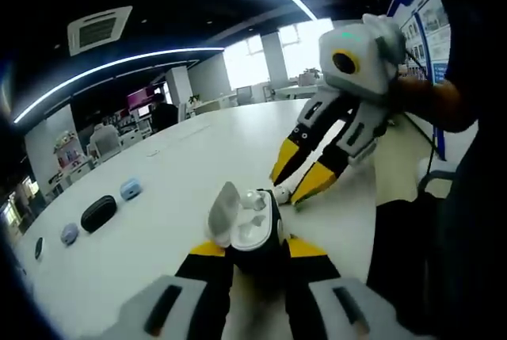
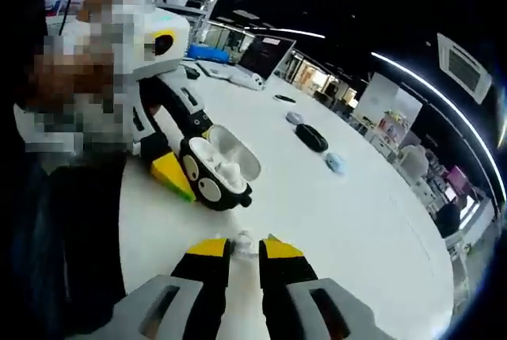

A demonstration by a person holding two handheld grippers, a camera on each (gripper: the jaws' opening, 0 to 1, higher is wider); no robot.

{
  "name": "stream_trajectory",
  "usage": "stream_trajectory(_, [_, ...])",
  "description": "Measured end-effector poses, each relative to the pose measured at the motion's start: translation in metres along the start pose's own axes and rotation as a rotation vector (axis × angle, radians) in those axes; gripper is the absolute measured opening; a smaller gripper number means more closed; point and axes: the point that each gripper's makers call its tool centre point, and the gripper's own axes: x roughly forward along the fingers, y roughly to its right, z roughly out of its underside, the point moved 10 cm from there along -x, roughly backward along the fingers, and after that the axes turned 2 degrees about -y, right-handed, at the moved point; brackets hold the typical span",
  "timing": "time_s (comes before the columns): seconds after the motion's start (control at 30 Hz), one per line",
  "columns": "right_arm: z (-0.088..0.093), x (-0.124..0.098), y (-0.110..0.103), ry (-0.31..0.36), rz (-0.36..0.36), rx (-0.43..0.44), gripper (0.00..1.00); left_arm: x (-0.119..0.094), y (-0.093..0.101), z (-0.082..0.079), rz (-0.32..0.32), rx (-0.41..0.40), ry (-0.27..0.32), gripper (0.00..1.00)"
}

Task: Pick up the earbuds from the table and place the earbuds into the earbud case

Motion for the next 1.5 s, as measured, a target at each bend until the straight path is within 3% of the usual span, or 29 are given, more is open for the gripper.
stream_trajectory(0.1, [0.004, 0.003, -0.008, -0.001, 0.09, -0.01, 0.13, 0.0, 0.0, 0.0, -0.002, -0.004, 0.002, 0.26])
stream_trajectory(0.27, [0.005, 0.005, -0.014, 0.029, 0.185, 0.089, 0.13, 0.0, 0.0, 0.001, 0.0, -0.003, 0.003, 0.26])
stream_trajectory(0.47, [0.004, 0.008, -0.021, 0.038, 0.234, 0.138, 0.11, -0.001, -0.001, 0.001, 0.002, -0.002, 0.004, 0.26])
stream_trajectory(0.77, [0.009, 0.007, -0.017, 0.075, 0.228, 0.205, 0.1, -0.001, -0.002, 0.001, 0.009, 0.0, 0.006, 0.26])
stream_trajectory(1.0, [0.006, 0.002, -0.012, 0.12, 0.114, 0.3, 0.1, 0.0, -0.003, 0.001, 0.014, 0.003, 0.008, 0.26])
stream_trajectory(1.23, [-0.002, -0.01, 0.008, 0.198, 0.004, 0.399, 0.1, 0.001, -0.004, 0.0, 0.025, 0.019, 0.003, 0.26])
stream_trajectory(1.4, [-0.019, -0.019, 0.023, 0.305, -0.204, 0.53, 0.1, 0.002, -0.005, -0.001, 0.038, 0.036, -0.002, 0.26])
stream_trajectory(1.5, [-0.029, -0.018, 0.03, 0.342, -0.286, 0.588, 0.1, 0.003, -0.007, -0.002, 0.05, 0.047, -0.005, 0.26])
